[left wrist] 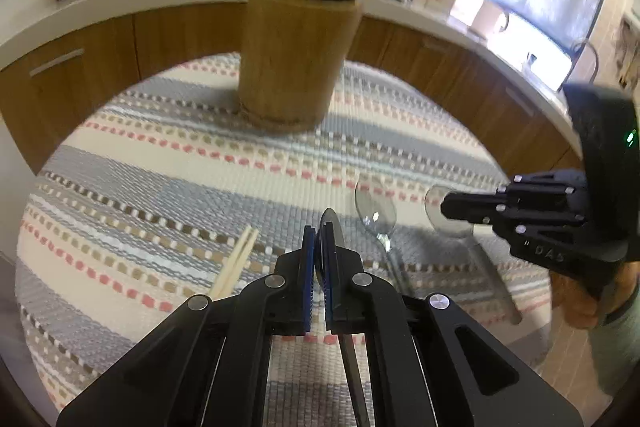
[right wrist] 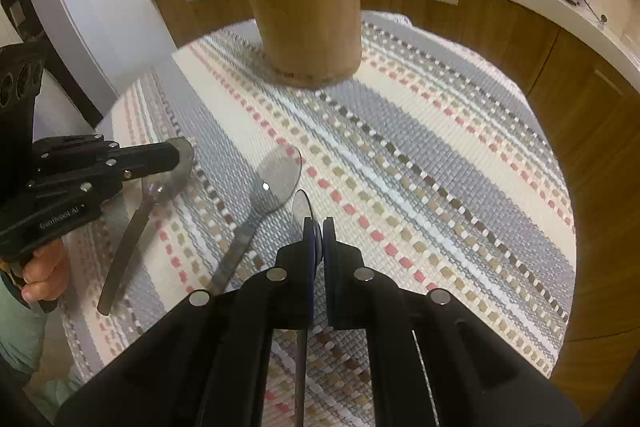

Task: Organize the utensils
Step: 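Lift both held spoons with both tools toward the wooden holder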

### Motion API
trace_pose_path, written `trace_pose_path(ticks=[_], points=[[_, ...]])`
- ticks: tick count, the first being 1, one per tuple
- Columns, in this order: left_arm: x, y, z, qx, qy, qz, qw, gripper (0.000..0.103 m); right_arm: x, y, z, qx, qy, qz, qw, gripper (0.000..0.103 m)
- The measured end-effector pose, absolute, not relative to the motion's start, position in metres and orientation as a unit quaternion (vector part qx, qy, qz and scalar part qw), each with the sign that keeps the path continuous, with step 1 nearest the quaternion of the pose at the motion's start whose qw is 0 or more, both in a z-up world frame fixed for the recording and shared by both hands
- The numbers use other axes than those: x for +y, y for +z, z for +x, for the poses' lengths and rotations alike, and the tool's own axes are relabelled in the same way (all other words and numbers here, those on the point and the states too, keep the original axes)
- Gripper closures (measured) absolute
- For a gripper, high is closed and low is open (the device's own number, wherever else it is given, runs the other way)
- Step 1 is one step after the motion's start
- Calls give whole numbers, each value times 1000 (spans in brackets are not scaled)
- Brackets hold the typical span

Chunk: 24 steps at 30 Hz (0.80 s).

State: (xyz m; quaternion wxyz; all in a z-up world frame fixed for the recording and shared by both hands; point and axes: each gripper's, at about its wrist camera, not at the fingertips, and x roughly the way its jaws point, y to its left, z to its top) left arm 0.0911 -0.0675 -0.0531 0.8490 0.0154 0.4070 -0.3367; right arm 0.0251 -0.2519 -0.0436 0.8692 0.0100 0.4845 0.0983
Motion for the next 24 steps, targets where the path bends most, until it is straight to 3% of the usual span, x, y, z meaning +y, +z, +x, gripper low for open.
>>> trace_pose_path(ticks=[24], points=[[-42,100,73,67,-219,-54,972,101,-278,84,37,154,24,117,981,100]])
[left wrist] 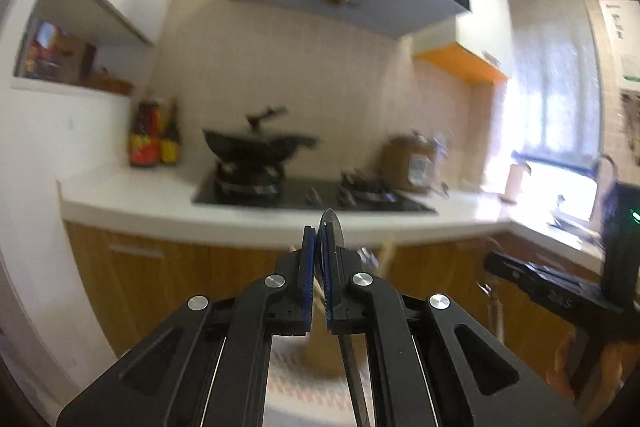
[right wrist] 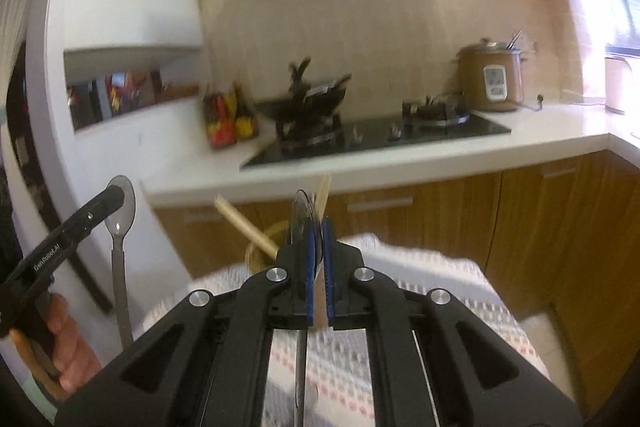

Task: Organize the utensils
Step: 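Lift both held spoons with both tools toward the wooden holder, then drop both spoons into the wooden holder and open both tools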

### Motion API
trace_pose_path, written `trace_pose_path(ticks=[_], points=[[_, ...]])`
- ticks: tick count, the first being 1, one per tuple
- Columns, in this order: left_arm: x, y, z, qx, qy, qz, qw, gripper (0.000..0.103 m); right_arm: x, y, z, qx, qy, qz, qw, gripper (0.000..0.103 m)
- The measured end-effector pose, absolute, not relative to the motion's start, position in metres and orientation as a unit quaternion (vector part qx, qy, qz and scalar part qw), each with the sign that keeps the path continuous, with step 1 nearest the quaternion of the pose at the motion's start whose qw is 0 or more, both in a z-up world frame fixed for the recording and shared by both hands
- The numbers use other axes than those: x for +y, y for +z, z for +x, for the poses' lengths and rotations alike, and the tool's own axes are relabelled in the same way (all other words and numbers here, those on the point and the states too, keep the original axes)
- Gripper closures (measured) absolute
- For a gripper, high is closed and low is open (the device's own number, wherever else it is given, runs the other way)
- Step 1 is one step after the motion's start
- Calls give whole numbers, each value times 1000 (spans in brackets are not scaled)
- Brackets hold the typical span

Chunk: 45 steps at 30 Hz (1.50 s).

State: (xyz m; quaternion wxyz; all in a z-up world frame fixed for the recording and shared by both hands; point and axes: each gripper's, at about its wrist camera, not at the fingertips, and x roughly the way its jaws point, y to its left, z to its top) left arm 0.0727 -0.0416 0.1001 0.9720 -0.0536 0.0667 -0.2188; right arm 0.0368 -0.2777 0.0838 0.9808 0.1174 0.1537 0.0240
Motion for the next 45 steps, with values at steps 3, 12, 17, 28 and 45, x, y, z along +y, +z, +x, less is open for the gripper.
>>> trace_pose_path(ticks=[3,12,17,28,45], points=[[-46,108,90,47,-206,-77,974,101,-278,90,51,128,13,123,984,100],[-61,113,129,-6,-189,-115,975,101,-271,107,97,54,-30,122,991,100],[-71,104,153,-5,-188,-132,973,101,-267,108,121,27,-44,117,992,100],[-86,82,180,4,-171,-139,975,101,-260,89,144,24,-49,114,992,100],[-95,70,183,-3,-158,-115,981,101,-253,89,146,10,-55,108,993,101]])
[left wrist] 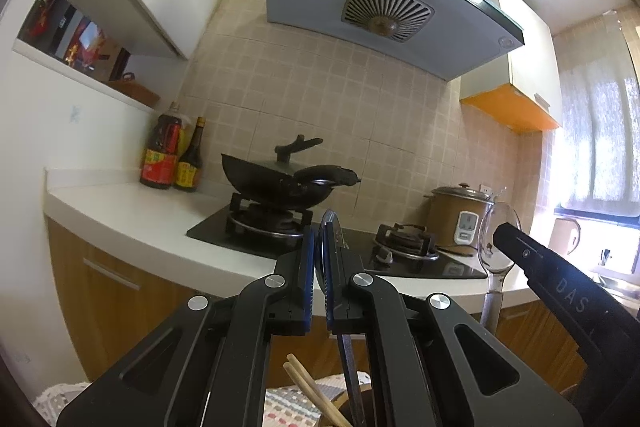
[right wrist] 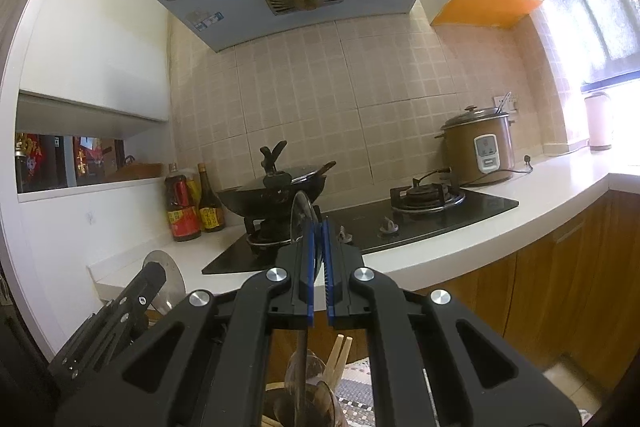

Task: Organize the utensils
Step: 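Drop both spoons into the wooden holder and open both tools, then close the left tool on the last chopsticks while the right tool grasps the last clear spoon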

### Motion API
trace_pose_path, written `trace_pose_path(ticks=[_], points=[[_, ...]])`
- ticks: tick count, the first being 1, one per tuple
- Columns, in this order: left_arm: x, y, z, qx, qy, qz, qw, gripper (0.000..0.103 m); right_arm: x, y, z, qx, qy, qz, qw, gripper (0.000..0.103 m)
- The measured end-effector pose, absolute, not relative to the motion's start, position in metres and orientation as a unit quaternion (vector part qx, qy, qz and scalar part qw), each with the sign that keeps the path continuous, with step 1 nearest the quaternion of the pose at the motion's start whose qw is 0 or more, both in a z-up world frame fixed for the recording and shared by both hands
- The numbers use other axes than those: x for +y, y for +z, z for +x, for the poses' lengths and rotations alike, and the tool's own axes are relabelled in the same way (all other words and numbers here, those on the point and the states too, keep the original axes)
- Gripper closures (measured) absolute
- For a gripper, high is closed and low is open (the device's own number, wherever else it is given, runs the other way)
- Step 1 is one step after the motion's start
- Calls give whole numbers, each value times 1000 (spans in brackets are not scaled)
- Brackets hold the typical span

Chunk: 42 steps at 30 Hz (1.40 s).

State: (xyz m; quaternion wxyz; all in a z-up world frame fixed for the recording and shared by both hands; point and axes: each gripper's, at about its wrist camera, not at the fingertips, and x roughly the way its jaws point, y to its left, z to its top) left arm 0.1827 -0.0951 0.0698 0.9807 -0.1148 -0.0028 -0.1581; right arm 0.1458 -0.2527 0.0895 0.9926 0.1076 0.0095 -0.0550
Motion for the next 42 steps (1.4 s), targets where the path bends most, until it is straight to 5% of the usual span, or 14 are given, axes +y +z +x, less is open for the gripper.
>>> trace_pose_path(ticks=[17,20,22,24,25,33,42], points=[[-70,68,157,59,-211,-113,969,99,-240,69,107,64,-17,90,994,100],[-57,70,155,87,-236,-128,960,80,-233,67,100,100,10,74,992,99],[-50,72,154,103,-254,-137,952,63,-233,67,94,128,31,77,988,94],[-38,76,150,115,-279,-153,941,61,-239,69,88,146,48,100,983,60],[-34,79,147,118,-290,-158,936,61,-242,71,84,145,50,110,982,52],[5,103,109,120,-318,-169,925,57,-261,89,52,194,67,162,965,51],[22,71,94,250,-287,-77,922,53,-265,32,46,392,46,167,904,51]])
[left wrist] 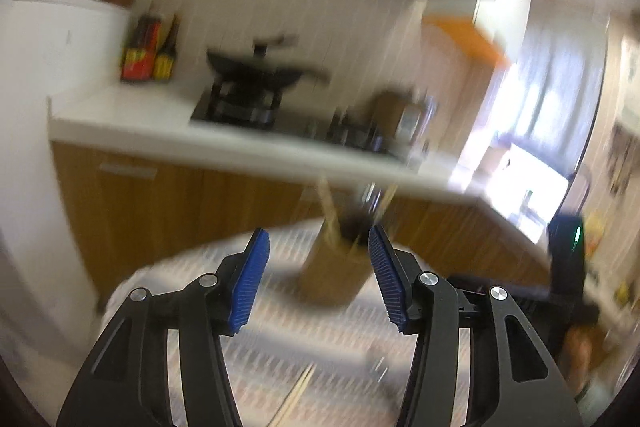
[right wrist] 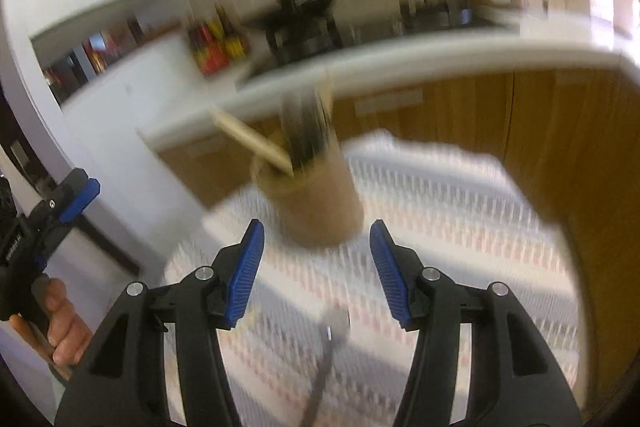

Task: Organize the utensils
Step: 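Close the left tool on the last chopsticks while the right tool grasps the last clear spoon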

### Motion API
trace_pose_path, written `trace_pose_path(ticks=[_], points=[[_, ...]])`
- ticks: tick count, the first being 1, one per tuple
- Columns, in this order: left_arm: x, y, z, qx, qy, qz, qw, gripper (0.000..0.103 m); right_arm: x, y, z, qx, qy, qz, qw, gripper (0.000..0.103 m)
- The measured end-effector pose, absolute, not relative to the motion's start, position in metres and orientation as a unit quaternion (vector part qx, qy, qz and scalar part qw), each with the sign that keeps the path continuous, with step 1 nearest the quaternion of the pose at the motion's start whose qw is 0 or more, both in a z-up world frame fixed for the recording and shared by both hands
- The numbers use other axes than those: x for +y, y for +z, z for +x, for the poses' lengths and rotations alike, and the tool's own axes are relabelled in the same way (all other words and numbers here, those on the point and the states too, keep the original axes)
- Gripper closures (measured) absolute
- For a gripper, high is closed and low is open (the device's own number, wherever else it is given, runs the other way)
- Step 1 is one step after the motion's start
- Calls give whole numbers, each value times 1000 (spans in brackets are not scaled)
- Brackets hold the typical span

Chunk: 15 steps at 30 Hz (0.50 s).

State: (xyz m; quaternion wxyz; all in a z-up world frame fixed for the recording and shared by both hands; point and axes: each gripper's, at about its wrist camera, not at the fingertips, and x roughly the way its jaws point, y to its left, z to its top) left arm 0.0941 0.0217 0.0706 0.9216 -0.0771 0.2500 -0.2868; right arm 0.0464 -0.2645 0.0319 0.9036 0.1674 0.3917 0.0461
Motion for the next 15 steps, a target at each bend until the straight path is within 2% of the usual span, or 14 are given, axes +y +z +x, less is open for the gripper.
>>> trace_pose_path(ticks=[4,9,11,15], points=[[11,22,94,334,-260,25,906,53,-246,-11,48,456,46,121,881,52],[-9,-42,98,436,-294,90,846,56,-227,-49,58,503,53,111,856,61],[-20,-56,100,452,-297,117,833,64,-223,-56,61,509,50,102,853,61],[-44,-75,101,475,-296,169,811,67,-220,-71,64,516,43,88,851,62]])
